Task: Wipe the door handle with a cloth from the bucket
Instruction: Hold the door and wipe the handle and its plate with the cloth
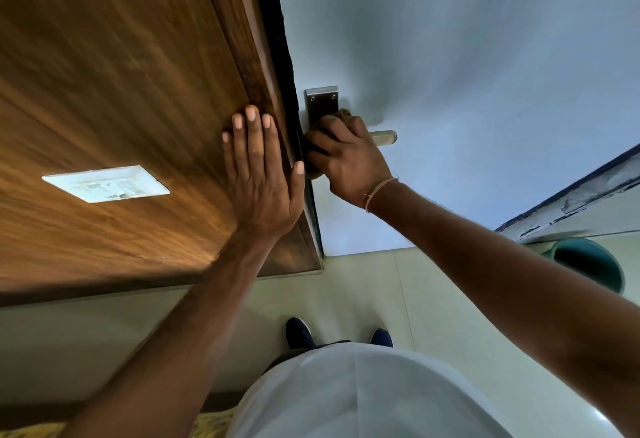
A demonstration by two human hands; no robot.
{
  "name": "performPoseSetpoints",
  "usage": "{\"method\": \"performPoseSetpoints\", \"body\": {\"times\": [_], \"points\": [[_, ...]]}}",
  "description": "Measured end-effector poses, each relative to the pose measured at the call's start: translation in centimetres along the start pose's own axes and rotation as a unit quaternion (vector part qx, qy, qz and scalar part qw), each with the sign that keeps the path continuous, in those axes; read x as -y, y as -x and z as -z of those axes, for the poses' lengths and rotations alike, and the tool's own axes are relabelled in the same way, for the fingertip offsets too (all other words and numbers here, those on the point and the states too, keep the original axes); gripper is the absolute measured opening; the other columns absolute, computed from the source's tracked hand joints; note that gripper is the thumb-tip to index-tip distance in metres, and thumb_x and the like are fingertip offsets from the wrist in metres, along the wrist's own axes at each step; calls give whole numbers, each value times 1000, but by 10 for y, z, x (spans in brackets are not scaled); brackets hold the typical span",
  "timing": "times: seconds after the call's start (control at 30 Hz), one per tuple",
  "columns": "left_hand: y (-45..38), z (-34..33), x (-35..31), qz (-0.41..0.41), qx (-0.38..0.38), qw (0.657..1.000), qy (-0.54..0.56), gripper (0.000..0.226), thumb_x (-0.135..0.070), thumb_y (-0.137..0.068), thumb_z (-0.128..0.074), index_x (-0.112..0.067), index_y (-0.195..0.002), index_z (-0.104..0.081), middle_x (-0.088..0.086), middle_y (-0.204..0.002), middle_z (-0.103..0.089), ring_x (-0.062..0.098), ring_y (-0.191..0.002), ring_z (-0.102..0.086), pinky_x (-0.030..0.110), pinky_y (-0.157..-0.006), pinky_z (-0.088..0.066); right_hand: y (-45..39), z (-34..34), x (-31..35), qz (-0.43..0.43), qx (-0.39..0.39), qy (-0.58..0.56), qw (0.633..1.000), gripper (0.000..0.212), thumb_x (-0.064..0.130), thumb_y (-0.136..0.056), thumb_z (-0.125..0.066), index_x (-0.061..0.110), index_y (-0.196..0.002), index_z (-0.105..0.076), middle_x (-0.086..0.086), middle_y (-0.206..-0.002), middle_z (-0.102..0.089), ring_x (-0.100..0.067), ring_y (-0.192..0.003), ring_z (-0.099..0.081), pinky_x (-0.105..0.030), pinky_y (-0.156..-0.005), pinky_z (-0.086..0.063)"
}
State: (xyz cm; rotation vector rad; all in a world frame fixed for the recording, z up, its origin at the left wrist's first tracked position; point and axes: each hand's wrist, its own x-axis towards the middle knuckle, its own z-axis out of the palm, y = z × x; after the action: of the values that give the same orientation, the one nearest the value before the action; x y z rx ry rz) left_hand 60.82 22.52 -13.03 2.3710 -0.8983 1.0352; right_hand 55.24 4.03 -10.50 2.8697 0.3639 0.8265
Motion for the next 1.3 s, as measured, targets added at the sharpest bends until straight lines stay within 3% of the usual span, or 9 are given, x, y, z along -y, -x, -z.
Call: {"method": "performPoseSetpoints", "body": {"times": [0.17, 0.33, 0.43, 0.63, 0.83, 0.93, 1.03, 1.17, 1.3], "points": [[0, 1, -5, 12, 0, 1000, 3, 78, -36, -106, -53, 4, -166, -24, 30, -170, -31, 46, -161, -25, 61, -133, -22, 2, 10, -12, 16, 28, 9, 999, 40, 10, -91, -51, 22, -122, -73, 0, -134, -69, -34, -127, -60, -46, -101, -43], [0, -1, -7, 20, 0, 1000, 6, 78, -37, -105, -52, 4, -165, -25, 31, -169, -33, 46, -160, -25, 61, -133, -22, 30, 15, -22, -160, -25, -43, 986, 45, 18, -89, -63, 15, -134, -67, -5, -126, -69, -34, -113, -61, -43, -91, -43], [0, -1, -6, 16, -1, 1000, -1, 78, -37, -105, -53, 3, -165, -25, 30, -169, -33, 45, -160, -24, 60, -133, -22, 37, 14, -21, -203, -28, -33, 978, 44, 17, -86, -65, 15, -130, -68, -5, -123, -69, -34, -112, -61, -44, -93, -43], [0, -2, -8, 17, -2, 1000, 2, 77, -38, -107, -50, 4, -166, -23, 31, -169, -32, 46, -161, -23, 61, -133, -21, 13, 6, -1, -203, 25, -17, 979, 47, 12, -84, -59, 8, -130, -65, -11, -119, -70, -36, -111, -63, -47, -103, -41], [0, -8, -9, 19, -19, 1000, -5, 78, -38, -107, -52, 4, -166, -22, 32, -169, -33, 47, -160, -25, 60, -134, -20, 6, 25, -19, -168, 137, 9, 976, 41, 23, -79, -64, 9, -117, -65, -11, -103, -73, -37, -91, -66, -42, -90, -44], [0, -9, -11, 23, -25, 999, -8, 79, -36, -105, -55, 5, -165, -24, 32, -168, -33, 48, -160, -26, 61, -133, -21, -5, 28, -28, -157, 190, -54, 968, 38, 27, -76, -70, 10, -110, -63, -12, -101, -72, -38, -95, -66, -42, -87, -44], [-1, -9, -11, 26, -31, 999, -9, 79, -33, -103, -59, 7, -164, -27, 32, -168, -34, 49, -159, -27, 61, -133, -22, -9, 26, -37, -161, 190, -107, 963, 34, 36, -87, -65, 13, -111, -60, -11, -105, -72, -37, -101, -65, -41, -88, -41], [-1, -9, -13, 30, -24, 999, -17, 84, -29, -100, -68, 8, -163, -28, 33, -167, -34, 50, -158, -29, 63, -132, -23, -8, 22, -41, -147, 174, -125, 966, 29, 43, -97, -61, 17, -110, -60, -7, -103, -73, -37, -96, -66, -42, -86, -42], [-2, -6, -10, 18, -24, 999, -13, 78, -33, -104, -58, 7, -164, -28, 32, -168, -33, 49, -159, -28, 62, -132, -23, 5, 31, -62, -136, 183, -150, 962, 28, 45, -98, -64, 21, -112, -61, -4, -107, -73, -34, -101, -67, -41, -88, -43]]}}
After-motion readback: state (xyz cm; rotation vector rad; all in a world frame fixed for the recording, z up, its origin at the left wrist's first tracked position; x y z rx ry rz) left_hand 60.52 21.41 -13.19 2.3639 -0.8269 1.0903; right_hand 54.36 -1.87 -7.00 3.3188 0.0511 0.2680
